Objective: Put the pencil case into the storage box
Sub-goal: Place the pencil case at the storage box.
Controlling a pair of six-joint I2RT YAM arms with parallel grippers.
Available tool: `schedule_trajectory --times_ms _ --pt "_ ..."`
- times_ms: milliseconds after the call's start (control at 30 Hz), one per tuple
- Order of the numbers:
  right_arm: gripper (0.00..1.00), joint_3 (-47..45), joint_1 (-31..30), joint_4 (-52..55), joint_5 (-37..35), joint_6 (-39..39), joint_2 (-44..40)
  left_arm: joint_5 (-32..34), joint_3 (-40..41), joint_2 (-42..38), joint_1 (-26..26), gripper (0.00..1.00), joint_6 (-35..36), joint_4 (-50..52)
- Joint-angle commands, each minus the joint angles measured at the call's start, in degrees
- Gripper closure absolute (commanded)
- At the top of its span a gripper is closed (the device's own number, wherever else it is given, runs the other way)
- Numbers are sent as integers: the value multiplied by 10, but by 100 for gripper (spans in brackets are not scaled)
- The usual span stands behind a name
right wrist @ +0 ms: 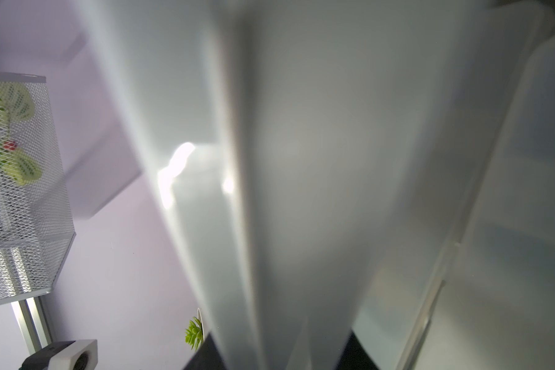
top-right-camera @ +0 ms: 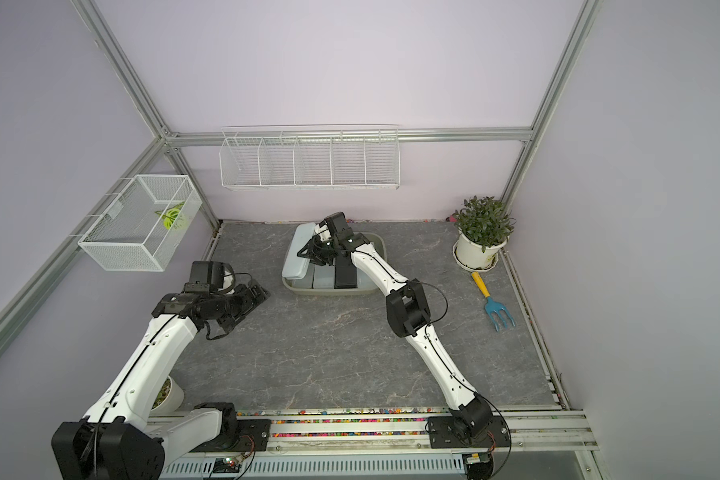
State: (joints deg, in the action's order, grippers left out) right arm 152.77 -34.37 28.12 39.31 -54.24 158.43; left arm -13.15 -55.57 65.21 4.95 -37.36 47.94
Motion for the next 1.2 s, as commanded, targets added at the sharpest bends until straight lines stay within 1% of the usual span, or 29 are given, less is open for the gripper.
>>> schedule_trajectory --times_ms 0,167,233,267,400,500,700,833,1000,1067,1167 --pt "78 11 6 -15 15 -1 13 -6 -18 7 -8 0 15 0" --pt "77 13 10 1 16 2 24 -11 -22 16 -13 0 21 -2" --pt "73 16 9 16 20 4 33 -14 -23 20 -14 0 24 -3" --pt "71 19 8 24 20 6 36 -14 -23 21 -14 0 25 -4" --pt "49 24 6 61 9 22 39 -18 -22 28 -17 0 27 -8" --pt "38 24 9 92 -9 40 27 -20 -23 33 -18 0 28 -11" --pt "27 24 19 138 -38 74 -18 -23 -25 40 -19 0 30 -15" --pt "24 21 20 181 -63 104 -55 -25 -27 44 -19 0 30 -20" --pt "23 13 20 210 -85 126 -79 -29 -30 51 -19 0 31 -23" --pt "25 12 20 209 -92 127 -83 -28 -32 51 -19 0 33 -23" --pt "38 13 20 199 -101 111 -78 -26 -34 53 -19 0 34 -22"
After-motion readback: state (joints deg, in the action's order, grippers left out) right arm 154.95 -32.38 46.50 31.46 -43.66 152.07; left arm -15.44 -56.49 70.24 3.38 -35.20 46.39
